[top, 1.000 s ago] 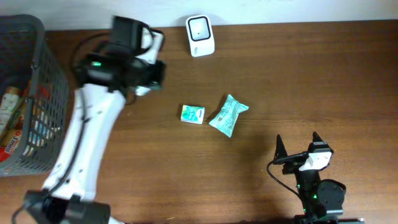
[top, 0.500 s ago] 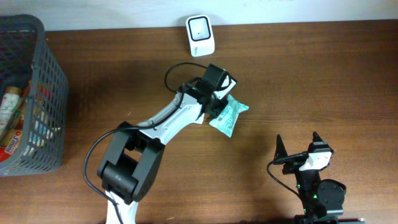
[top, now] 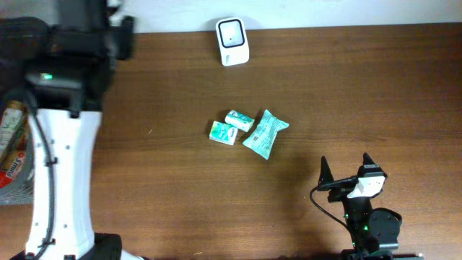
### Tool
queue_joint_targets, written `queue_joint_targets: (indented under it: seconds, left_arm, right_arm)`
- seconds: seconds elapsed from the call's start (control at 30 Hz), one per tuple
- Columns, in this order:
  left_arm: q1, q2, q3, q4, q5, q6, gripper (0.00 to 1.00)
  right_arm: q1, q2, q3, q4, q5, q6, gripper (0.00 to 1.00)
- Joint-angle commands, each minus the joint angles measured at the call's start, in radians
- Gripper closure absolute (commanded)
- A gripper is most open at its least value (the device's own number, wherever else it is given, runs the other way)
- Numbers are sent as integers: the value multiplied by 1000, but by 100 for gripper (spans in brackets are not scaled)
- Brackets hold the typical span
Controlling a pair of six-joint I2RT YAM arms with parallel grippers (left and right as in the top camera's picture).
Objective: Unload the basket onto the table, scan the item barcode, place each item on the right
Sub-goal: 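Place the second tissue pack beside the first with the left gripper, then pull the red-and-yellow spaghetti package from the basket and lay it on the table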
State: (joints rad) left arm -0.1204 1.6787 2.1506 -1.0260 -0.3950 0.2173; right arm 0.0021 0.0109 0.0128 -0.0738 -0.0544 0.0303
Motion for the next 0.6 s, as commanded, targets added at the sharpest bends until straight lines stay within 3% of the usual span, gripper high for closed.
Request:
queue_joint_targets:
  seconds: [0.0, 0.07, 0.23, 0.37, 0.57]
  left_arm:
    - [234, 21, -9, -27, -2, -102, 25]
    - [425, 34, -10, -47, 127, -113, 25]
    - [684, 176, -41, -119, 150, -94, 27]
    - [726, 319, -89, -85, 174, 83, 21]
    - [753, 547, -89, -63, 171, 183, 19]
  right_arm:
    - [6, -6, -7, -1, -5, 11, 1]
    - [6, -5, -7, -1, -5, 11, 1]
    - [6, -5, -7, -1, -5, 11, 1]
    - [6, -5, -7, -1, -5, 11, 1]
    - [6, -5, -7, -1, -5, 11, 1]
